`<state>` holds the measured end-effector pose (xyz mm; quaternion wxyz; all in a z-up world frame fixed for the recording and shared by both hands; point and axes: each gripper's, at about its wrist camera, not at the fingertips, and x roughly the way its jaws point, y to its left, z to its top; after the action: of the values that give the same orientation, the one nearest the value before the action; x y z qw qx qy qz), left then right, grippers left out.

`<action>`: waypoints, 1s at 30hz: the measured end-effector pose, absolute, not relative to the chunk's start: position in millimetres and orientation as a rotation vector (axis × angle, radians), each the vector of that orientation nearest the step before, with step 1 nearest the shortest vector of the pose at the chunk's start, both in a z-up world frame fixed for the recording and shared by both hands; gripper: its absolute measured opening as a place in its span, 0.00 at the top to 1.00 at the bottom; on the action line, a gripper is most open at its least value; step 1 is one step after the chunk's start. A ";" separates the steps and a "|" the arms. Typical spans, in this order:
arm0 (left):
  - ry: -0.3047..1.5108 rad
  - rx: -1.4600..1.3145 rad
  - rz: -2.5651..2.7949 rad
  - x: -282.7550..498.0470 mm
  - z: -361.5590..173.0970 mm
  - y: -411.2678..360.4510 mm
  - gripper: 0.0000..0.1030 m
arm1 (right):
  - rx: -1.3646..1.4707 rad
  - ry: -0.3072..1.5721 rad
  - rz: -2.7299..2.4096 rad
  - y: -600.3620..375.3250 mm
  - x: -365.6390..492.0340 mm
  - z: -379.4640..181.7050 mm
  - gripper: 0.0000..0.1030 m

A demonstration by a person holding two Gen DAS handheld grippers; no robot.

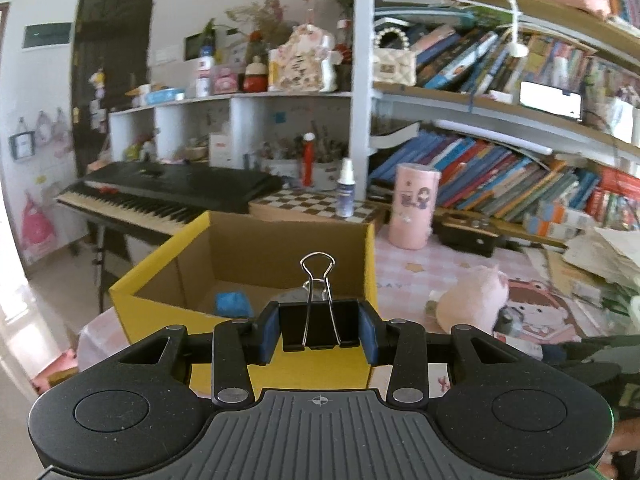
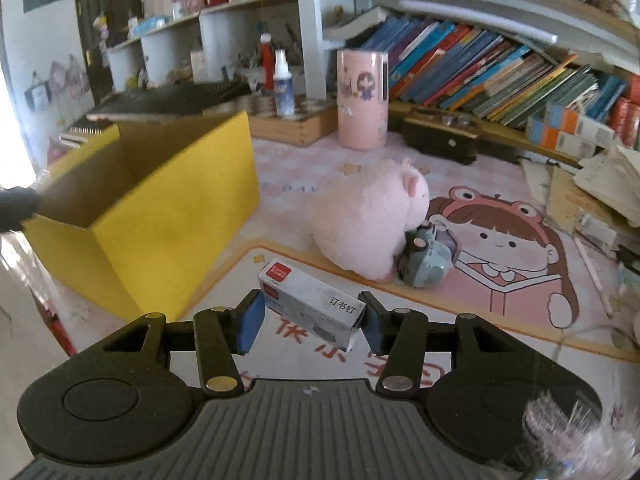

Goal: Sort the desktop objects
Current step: 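Carry the binder clip and white box toward the yellow box with both grippers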

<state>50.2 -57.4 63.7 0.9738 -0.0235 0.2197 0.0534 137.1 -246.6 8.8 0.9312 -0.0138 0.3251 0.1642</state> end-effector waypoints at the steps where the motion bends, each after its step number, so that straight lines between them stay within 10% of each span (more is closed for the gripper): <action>1: 0.443 -0.045 0.089 48.0 63.0 -55.9 0.62 | -0.024 0.656 0.329 -244.5 130.7 12.8 0.53; 30: 0.667 -0.069 -0.051 -45.0 10.5 71.2 0.62 | -0.033 0.766 0.298 -109.5 -33.8 5.5 0.53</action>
<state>-45.0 71.2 10.5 0.9441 -0.0336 0.3271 -0.0251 -33.8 -109.5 5.5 0.9167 -0.0161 0.3722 0.1446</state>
